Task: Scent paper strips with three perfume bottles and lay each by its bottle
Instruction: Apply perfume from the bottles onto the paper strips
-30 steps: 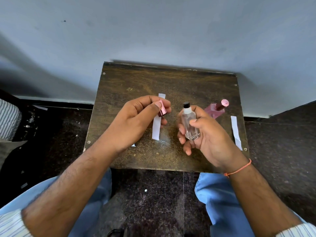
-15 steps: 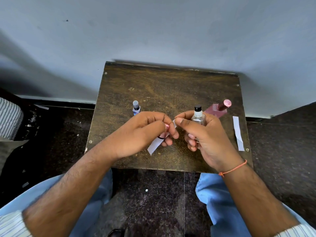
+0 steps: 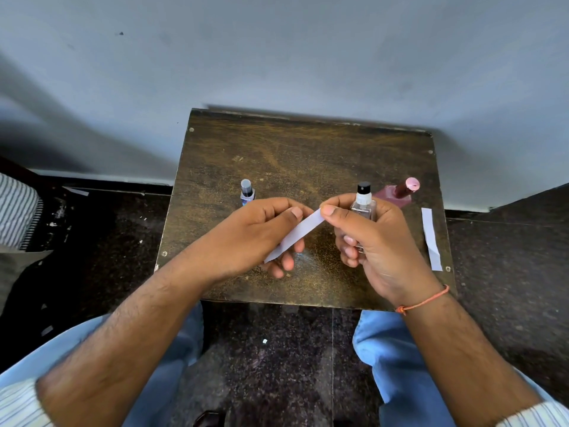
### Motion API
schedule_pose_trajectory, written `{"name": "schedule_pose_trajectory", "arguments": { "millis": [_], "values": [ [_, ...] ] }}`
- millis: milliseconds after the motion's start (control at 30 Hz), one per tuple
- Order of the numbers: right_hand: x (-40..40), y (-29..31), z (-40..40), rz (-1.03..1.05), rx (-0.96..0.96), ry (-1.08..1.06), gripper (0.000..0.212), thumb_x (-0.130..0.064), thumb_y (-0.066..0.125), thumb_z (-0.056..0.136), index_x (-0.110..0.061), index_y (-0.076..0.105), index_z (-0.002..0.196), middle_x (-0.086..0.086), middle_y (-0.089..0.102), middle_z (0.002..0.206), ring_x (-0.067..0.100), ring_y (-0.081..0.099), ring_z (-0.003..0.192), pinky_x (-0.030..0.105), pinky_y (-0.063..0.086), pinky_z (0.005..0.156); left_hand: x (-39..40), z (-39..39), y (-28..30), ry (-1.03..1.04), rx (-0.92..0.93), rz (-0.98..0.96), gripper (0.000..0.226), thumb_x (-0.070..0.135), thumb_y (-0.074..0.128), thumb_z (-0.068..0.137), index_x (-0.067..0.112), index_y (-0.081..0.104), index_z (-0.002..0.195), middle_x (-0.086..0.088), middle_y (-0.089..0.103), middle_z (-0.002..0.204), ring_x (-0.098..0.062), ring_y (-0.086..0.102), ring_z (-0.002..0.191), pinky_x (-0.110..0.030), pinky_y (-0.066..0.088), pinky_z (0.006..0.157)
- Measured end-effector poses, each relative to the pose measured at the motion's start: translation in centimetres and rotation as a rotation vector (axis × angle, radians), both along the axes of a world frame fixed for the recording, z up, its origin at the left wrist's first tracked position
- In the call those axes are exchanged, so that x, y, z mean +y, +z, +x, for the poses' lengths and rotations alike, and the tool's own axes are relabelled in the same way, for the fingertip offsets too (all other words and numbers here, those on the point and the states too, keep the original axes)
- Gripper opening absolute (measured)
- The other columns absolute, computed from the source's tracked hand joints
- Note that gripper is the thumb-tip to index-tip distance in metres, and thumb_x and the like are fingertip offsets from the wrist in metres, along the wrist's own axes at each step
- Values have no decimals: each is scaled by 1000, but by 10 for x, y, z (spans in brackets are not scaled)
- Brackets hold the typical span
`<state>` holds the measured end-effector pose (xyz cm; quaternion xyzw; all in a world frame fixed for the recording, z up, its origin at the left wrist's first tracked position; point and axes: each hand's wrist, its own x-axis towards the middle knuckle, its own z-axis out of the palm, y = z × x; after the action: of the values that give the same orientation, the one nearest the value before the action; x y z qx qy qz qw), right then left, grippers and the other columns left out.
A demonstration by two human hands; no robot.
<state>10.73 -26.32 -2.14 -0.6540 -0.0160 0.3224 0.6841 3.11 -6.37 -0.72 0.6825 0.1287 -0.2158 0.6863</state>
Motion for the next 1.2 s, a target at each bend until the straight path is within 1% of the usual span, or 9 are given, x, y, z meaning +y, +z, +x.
{"name": "schedule_pose_trajectory", "arguments": {
  "millis": [100,267,433,500,700,833,967,1067,1200],
  "values": [
    [0,0,0,-14,-21,-4,3,-15,76,97,-15,77,94,-5,48,53,12,40,44,26,29,47,-1,0,0,-49,5,19,39,38,46,113,10,72,106,-3,58,73,-18,64,61,-33,56,60],
    [2,2,0,-51,-9,-21,5,-20,76,98,-17,77,102,-5,46,57,11,41,47,25,30,47,-1,1,-1,-44,7,50,33,31,54,111,8,77,103,2,58,66,-15,63,54,-29,55,56],
    [4,7,2,10,193,21,58,-71,58,93,-21,75,116,-2,49,69,12,46,55,24,37,46,2,0,-3,36,-59,147,32,29,57,110,10,79,98,-3,61,64,-16,61,49,-29,53,52],
    [3,7,3,46,263,7,70,-78,47,90,-18,75,111,1,52,73,14,51,58,24,41,44,2,0,-4,38,-78,175,31,29,58,109,11,80,97,-4,62,65,-17,61,48,-29,53,51],
    [2,6,3,-6,269,-27,62,-75,40,101,-22,67,87,3,60,74,15,52,61,22,30,46,2,0,-5,64,-101,208,28,29,60,108,15,83,99,-3,67,64,-17,61,47,-28,52,50],
    [7,3,1,-170,87,-54,60,-74,48,101,-22,71,82,1,52,64,13,47,58,25,32,47,2,0,-4,81,-105,234,26,30,61,108,18,83,100,-1,70,63,-15,62,47,-26,51,49],
    [10,-4,-6,-389,-350,-41,58,-75,50,94,-22,68,77,-6,51,58,11,48,54,36,41,54,1,-1,-5,71,-111,247,27,31,61,108,18,82,100,-3,72,65,-15,63,48,-28,53,49],
    [9,-4,-12,-499,-633,-58,52,-65,49,100,-22,61,74,-13,52,57,7,48,53,20,35,55,1,-1,-5,65,-115,254,27,31,61,108,18,82,99,-3,73,66,-16,63,48,-28,54,50],
    [11,-6,-13,-545,-751,-95,42,-57,51,102,-28,55,73,-18,56,62,7,54,58,16,32,54,1,-1,-5,67,-115,249,27,31,61,108,18,83,99,-3,73,66,-16,64,49,-28,54,50]
  ]
}}
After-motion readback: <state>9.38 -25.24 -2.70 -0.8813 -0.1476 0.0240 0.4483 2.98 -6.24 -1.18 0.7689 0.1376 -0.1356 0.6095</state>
